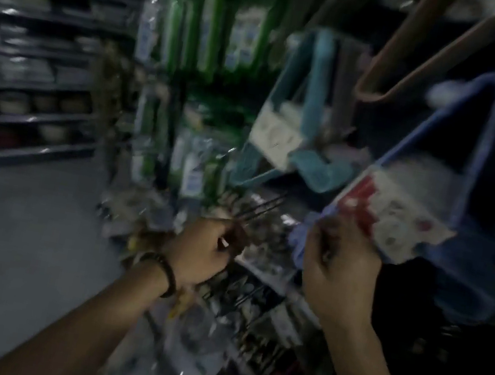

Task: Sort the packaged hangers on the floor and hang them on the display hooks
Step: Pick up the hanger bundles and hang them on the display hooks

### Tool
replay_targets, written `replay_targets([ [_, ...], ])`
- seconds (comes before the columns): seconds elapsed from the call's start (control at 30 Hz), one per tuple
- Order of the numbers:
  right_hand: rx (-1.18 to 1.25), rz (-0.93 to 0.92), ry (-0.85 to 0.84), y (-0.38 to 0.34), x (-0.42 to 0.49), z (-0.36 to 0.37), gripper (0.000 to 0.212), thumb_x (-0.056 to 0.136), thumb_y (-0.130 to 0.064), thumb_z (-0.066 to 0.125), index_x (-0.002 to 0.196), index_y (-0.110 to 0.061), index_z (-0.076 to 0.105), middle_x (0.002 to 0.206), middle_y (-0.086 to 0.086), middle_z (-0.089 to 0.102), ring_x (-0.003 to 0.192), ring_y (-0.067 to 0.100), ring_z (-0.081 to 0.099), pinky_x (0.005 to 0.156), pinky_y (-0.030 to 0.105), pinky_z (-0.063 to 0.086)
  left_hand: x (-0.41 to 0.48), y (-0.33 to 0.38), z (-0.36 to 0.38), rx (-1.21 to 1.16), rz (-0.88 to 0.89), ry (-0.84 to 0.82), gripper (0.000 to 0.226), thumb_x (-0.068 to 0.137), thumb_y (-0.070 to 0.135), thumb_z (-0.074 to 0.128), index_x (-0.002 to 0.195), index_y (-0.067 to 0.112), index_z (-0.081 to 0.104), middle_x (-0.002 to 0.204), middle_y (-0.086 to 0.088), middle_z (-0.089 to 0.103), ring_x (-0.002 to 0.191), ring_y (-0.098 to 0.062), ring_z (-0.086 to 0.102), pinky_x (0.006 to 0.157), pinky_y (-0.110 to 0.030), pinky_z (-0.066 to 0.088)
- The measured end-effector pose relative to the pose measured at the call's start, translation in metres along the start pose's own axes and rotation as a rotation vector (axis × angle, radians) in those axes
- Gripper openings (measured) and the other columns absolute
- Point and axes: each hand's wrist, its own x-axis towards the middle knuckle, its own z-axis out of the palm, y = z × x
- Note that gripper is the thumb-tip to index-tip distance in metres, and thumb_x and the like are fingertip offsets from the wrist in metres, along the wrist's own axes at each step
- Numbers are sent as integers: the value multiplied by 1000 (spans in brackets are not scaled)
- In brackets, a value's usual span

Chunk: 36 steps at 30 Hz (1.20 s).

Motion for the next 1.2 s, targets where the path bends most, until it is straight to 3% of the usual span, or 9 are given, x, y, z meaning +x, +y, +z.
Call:
replay_targets([
  [0.07, 76, 19, -358, 0, -27, 48, 8, 101, -29, 62, 98, -22, 64, 82, -3, 69, 69, 17, 65, 64, 29, 50, -45, -59, 4, 51, -157, -22, 11, 99, 25, 61, 101, 24, 72, 92, 7, 72, 82, -13, 67, 72, -36, 57],
  [0.13, 119, 20, -666, 0, -59, 93, 11, 101, -37, 58, 99, -29, 64, 86, -7, 71, 74, 12, 67, 69, 37, 56, -100, -107, 11, 108, -330, -56, 18, 100, 30, 57, 105, 19, 71, 100, 1, 73, 89, -22, 68, 81, -42, 56],
  [0.23, 215, 29, -1038, -9, -118, 158, 16, 102, -37, 59, 95, -24, 64, 78, 0, 68, 67, 15, 64, 64, 41, 54, -194, -158, 19, 132, -625, -37, 26, 93, 33, 54, 98, 21, 76, 99, 2, 76, 90, -23, 71, 79, -32, 54],
  [0.37, 293, 114, -1438, -30, -197, 219, 30, 105, -33, 56, 77, -23, 50, 66, 0, 48, 56, 12, 45, 60, 38, 40, -297, -178, 27, 95, -960, -16, 12, 94, 21, 67, 96, 22, 79, 88, 8, 73, 84, -12, 69, 74, -26, 52],
  [0.5, 247, 141, -1704, -54, -256, 258, 25, 102, -40, 56, 84, -23, 58, 80, -2, 60, 70, 16, 57, 63, 34, 46, -360, -182, 32, 70, -1167, 3, 16, 98, 30, 62, 109, 29, 75, 102, 7, 75, 92, -13, 69, 79, -23, 50],
  [0.67, 109, 55, -1888, -99, -287, 302, 33, 103, -45, 54, 106, -14, 64, 102, 6, 68, 88, 21, 65, 78, 37, 55, -392, -203, 24, 6, -1277, 31, 18, 97, 32, 62, 110, 30, 74, 104, 8, 76, 98, -14, 69, 81, -22, 48],
  [0.83, 45, 93, -1914, -136, -304, 351, 33, 103, -42, 56, 112, -12, 67, 110, 6, 69, 95, 21, 65, 84, 36, 53, -415, -254, 3, -120, -1313, 42, 23, 99, 25, 59, 117, 24, 73, 114, 2, 73, 99, -14, 64, 85, -24, 49],
  [0.97, -43, 150, -1903, -168, -315, 387, 24, 102, -41, 58, 108, -20, 68, 109, 1, 69, 95, 18, 65, 77, 31, 50, -440, -314, -29, -177, -1318, 24, 23, 101, 26, 59, 119, 22, 72, 118, -1, 72, 102, -16, 64, 84, -23, 47],
  [1.2, -53, 317, -1952, -241, -371, 478, 14, 102, -38, 58, 98, -28, 65, 98, -4, 70, 87, 15, 71, 81, 35, 58, -498, -441, -72, -309, -1424, 52, 20, 101, 27, 59, 115, 23, 71, 111, -2, 74, 93, -16, 69, 76, -24, 56],
])
